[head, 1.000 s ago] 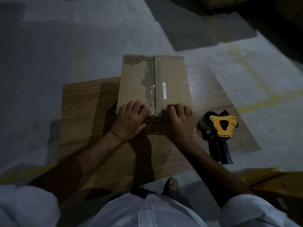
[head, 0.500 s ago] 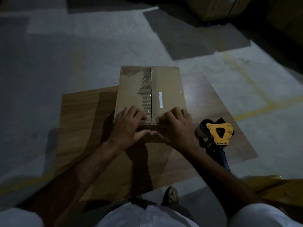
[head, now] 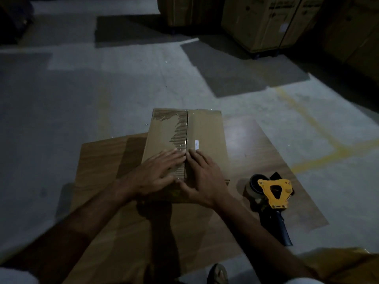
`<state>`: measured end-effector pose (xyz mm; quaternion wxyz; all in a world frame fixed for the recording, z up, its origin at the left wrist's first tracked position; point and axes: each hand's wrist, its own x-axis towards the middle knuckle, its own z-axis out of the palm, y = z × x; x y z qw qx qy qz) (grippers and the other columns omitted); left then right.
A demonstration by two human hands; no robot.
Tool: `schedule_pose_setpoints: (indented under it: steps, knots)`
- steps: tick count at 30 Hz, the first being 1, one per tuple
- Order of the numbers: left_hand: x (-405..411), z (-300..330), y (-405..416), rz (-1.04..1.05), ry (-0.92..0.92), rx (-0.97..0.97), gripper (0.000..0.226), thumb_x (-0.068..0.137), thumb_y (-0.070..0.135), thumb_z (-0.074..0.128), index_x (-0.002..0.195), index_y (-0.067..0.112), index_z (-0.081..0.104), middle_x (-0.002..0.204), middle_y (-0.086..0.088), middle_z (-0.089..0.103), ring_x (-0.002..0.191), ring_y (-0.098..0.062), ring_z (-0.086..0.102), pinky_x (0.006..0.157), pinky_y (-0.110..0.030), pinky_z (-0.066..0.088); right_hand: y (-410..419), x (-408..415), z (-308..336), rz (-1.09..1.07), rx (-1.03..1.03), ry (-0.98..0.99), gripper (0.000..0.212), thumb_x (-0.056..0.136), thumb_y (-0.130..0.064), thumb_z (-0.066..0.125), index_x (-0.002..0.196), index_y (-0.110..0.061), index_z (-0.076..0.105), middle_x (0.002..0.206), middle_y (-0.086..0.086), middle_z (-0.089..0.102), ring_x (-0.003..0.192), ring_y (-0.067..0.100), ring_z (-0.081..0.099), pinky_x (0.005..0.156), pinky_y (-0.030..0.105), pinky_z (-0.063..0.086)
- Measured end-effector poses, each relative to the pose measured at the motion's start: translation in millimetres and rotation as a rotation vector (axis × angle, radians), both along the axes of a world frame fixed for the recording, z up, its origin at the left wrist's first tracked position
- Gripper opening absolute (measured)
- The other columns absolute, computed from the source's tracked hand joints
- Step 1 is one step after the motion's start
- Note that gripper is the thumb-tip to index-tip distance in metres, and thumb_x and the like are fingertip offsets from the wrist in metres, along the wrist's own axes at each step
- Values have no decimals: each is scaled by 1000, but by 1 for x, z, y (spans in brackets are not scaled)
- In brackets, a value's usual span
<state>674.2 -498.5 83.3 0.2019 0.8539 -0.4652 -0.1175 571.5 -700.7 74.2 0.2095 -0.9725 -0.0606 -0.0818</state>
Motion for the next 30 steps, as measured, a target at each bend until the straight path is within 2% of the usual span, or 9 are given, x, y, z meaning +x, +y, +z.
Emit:
schedule_pose_setpoints:
  steps: [3, 6, 10, 13, 16, 18, 23, 26, 30]
  knots:
    - [32, 11, -7, 33, 2, -36, 52, 105, 47, 28, 151, 39, 49, 164, 18, 31, 149, 10, 17, 122, -27, 21, -2, -4, -6, -20, -7, -51, 84, 93, -76, 49, 153, -18, 45, 161, 2, 42, 149, 20, 34, 122, 34, 25]
    - [57, 12, -18, 11, -110, 40, 52, 110, 48, 32, 159, 35, 36, 167, 18, 27, 152, 2, 20, 124, -32, 26, -10, -10, -6, 39, -13, -111, 61, 96, -61, 59, 142, -21, 59, 154, -3, 51, 144, 18, 44, 114, 41, 42]
    - [91, 12, -43, 61, -234, 149, 70, 105, 67, 20, 164, 29, 22, 171, 9, 18, 158, -14, 15, 129, -40, 15, -16, -17, -6, 70, 105, -158, 36, 91, -35, 70, 126, -24, 71, 146, -11, 59, 136, 14, 52, 103, 41, 49]
    - [117, 18, -65, 94, -279, 185, 78, 103, 70, 26, 164, 23, 23, 171, 1, 21, 157, -21, 20, 126, -38, 13, -6, -16, 0, 31, 154, -119, 44, 83, -35, 69, 125, -27, 67, 140, -15, 57, 127, 13, 53, 98, 42, 48]
    - [143, 23, -80, 108, -251, 185, 87, 97, 76, 37, 163, 21, 27, 169, -4, 27, 153, -24, 27, 125, -39, 18, 17, -6, 1, -56, 134, -41, 65, 89, -62, 58, 148, -35, 46, 150, -14, 43, 133, 12, 41, 111, 37, 38]
    - [155, 23, -82, 154, -223, 183, 93, 90, 83, 42, 161, 25, 29, 163, -6, 35, 149, -25, 32, 123, -42, 22, 22, -3, -5, -90, 76, -58, 69, 95, -74, 47, 152, -36, 43, 160, -13, 37, 141, 14, 36, 117, 36, 31]
    - [140, 11, -81, 383, -261, 201, 94, 81, 92, 38, 152, 31, 39, 139, -9, 53, 129, -31, 49, 111, -43, 34, -24, 4, -1, -31, 82, -126, 34, 100, -56, 60, 120, -30, 69, 142, -14, 57, 123, 15, 55, 105, 45, 43]
    - [109, 7, -72, 576, -255, 240, 94, 85, 89, 31, 153, 24, 38, 137, -19, 52, 122, -40, 52, 105, -48, 37, -62, 14, 18, -12, 49, -87, 25, 99, -45, 67, 110, -23, 74, 140, -7, 63, 119, 21, 60, 105, 49, 42]
    - [71, 8, -56, 665, -233, 345, 88, 94, 82, 21, 162, 26, 24, 139, -27, 44, 122, -43, 46, 104, -52, 34, -49, 16, 31, -245, -105, 61, 28, 100, -39, 63, 122, -22, 68, 152, 1, 53, 144, 26, 43, 126, 53, 17]
